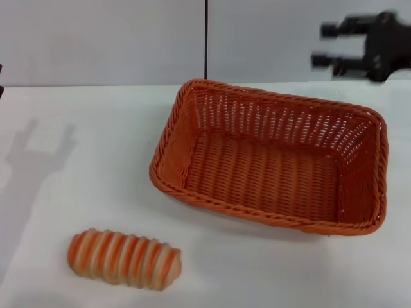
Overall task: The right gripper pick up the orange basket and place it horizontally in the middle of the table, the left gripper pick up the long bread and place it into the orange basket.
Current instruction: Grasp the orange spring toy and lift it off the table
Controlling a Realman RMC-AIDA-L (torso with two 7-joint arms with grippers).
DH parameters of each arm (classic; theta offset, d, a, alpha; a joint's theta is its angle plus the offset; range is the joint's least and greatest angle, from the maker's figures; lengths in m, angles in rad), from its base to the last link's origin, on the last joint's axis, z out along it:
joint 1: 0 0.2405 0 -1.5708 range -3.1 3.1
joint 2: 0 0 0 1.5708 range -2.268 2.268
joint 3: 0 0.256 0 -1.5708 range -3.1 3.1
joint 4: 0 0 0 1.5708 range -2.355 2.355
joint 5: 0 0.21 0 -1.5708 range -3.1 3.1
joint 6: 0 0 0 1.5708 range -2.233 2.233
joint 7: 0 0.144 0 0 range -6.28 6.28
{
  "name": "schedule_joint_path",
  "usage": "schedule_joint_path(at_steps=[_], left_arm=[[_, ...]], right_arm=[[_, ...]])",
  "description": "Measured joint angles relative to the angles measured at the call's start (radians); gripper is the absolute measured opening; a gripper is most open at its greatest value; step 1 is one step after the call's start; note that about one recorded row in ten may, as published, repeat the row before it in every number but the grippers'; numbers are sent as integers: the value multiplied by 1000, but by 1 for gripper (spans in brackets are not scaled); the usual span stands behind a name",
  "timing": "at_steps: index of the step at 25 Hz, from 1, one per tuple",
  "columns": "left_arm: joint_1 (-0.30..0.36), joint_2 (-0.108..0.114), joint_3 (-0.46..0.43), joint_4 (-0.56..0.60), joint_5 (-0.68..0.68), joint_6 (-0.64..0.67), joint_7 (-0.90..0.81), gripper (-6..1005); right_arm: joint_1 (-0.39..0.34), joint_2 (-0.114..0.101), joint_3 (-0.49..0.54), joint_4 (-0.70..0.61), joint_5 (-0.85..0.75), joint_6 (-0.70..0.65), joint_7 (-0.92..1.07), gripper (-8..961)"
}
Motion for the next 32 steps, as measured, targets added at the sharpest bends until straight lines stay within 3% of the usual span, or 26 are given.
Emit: schedule_joint_path(at_steps=[1,2,3,4,5,6,7,10,11,14,16,19,21,22,23,25,26,28,31,32], left_arm=[[0,0,1,3,0,2,-1,773],[0,0,1,3,0,2,-1,773],[-2,1,5,19,0,4,-10,772],[-2,1,5,19,0,4,-10,772],[-4,2,6,28,0,4,-17,772],[-7,3,9,48,0,2,-36,772],[-7,3,9,48,0,2,-36,772],[-16,6,39,113,0,-16,-96,771],[-20,8,74,168,0,-36,-142,771],[-23,10,121,237,0,-59,-201,771],[-24,22,194,341,0,-94,-299,770],[-24,30,225,374,1,-103,-329,770],[-26,79,308,482,40,-114,-443,770],[-26,79,308,482,40,-114,-443,769],[-30,108,323,547,100,-109,-515,769],[-30,108,323,547,100,-109,-515,769],[-33,153,318,671,237,-98,-669,769],[-35,183,316,745,334,-73,-766,769],[-40,212,314,830,464,-24,-858,768],[-40,212,314,830,464,-24,-858,768]], right_arm=[[-55,11,50,-2,115,19,-29,588],[-55,11,50,-2,115,19,-29,588],[-137,33,110,-8,256,33,-71,588],[-137,33,110,-8,256,33,-71,589],[-174,45,136,-10,312,35,-87,589],[-255,75,185,-11,423,38,-113,589],[-255,75,185,-11,423,38,-113,589],[-371,116,277,-37,549,42,-130,589],[-433,136,354,-95,610,55,-138,589],[-482,146,427,-174,655,78,-161,589],[-547,148,516,-300,693,106,-220,589],[-576,149,536,-353,713,107,-247,589],[-611,149,538,-399,750,102,-273,589],[-619,150,539,-410,764,101,-276,589],[-625,150,539,-420,781,100,-276,589],[-630,150,539,-437,807,99,-276,589],[-636,147,540,-474,857,98,-276,589],[-639,144,540,-492,880,98,-275,589],[-648,141,541,-543,979,83,-265,589],[-648,141,541,-543,979,83,-265,589]])
